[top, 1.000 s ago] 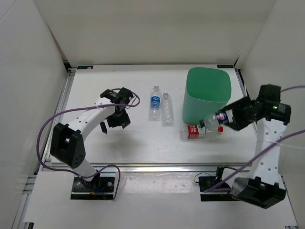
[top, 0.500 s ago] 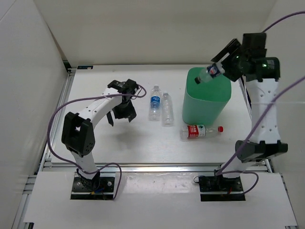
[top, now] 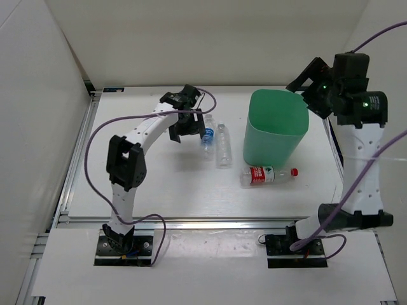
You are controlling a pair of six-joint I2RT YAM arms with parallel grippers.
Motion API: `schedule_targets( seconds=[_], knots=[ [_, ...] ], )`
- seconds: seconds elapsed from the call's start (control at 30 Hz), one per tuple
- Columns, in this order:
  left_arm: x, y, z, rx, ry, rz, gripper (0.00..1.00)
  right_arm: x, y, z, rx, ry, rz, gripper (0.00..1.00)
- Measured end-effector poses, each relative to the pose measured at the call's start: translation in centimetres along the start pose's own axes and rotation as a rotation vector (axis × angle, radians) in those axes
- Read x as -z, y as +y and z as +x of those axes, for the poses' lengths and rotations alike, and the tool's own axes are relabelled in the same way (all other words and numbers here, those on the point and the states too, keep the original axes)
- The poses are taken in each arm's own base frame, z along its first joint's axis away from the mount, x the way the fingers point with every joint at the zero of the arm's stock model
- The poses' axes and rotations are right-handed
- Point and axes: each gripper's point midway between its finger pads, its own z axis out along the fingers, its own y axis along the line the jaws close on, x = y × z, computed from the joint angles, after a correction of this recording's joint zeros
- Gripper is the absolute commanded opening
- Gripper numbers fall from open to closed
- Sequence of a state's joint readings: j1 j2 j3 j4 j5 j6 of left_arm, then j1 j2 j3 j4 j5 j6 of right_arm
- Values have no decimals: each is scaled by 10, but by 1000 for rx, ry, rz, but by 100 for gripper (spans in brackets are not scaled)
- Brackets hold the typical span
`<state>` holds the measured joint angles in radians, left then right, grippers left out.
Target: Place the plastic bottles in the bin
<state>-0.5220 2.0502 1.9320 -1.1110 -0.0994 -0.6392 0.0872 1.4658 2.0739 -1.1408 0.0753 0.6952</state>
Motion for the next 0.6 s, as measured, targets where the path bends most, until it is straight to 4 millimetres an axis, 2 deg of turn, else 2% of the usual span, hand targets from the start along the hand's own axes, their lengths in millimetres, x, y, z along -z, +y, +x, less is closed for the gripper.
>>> schedule_targets(
  seconds=[0.1,0.2,0.33,0.53,0.6],
  knots=[
    [-38,-11,5,-19,61,0,100,28,3,1,22,-18,-45,100],
    [-64,-23,7,-22,104,29,100,44,1,7,39,-12,-61,100],
    [-69,-42,-2,-23,90,88,100,47,-8,20,50,34,-47,100],
    [-80,-48,3,-22,118,108,100,42,-19,29,54,82,-27,100],
    [-87,-49,7,-22,135,113,95,42,-23,29,49,89,-19,100]
  ],
)
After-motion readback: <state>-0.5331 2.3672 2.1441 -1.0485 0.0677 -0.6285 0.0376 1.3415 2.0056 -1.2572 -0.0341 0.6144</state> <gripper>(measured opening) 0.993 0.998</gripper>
